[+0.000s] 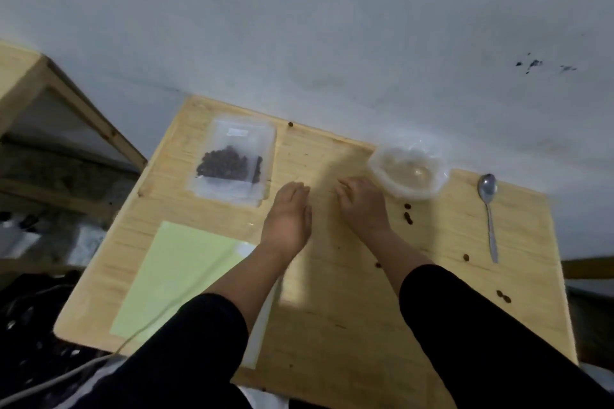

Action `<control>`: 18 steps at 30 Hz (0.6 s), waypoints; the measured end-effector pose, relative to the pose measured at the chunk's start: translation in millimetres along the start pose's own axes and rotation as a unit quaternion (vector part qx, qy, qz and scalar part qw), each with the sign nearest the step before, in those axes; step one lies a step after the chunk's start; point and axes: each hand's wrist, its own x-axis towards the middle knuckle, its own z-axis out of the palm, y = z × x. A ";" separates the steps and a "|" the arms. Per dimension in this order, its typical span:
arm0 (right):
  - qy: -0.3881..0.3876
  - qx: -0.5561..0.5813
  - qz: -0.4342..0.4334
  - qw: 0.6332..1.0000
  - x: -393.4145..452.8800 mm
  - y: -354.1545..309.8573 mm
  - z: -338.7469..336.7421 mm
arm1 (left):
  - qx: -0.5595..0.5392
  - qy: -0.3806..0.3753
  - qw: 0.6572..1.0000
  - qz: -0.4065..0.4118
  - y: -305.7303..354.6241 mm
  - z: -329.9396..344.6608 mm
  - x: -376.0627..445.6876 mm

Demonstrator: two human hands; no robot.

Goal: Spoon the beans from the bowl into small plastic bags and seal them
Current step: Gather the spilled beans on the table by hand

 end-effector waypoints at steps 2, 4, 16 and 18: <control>-0.015 0.009 -0.017 1.000 2.6 7.1 0.9 | 0.035 0.019 0.999 -0.009 4.1 5.4 -0.6; -0.024 0.018 -0.033 0.999 7.1 10.2 1.4 | 0.078 0.020 0.997 -0.010 7.3 9.4 5.6; -0.015 0.073 -0.133 0.988 99.2 -7.0 18.5 | 0.112 0.069 0.991 -0.015 -7.0 18.2 31.1; -0.007 0.098 -0.169 0.981 112.3 -13.2 25.2 | 0.103 0.077 0.992 -0.018 -8.9 19.9 32.1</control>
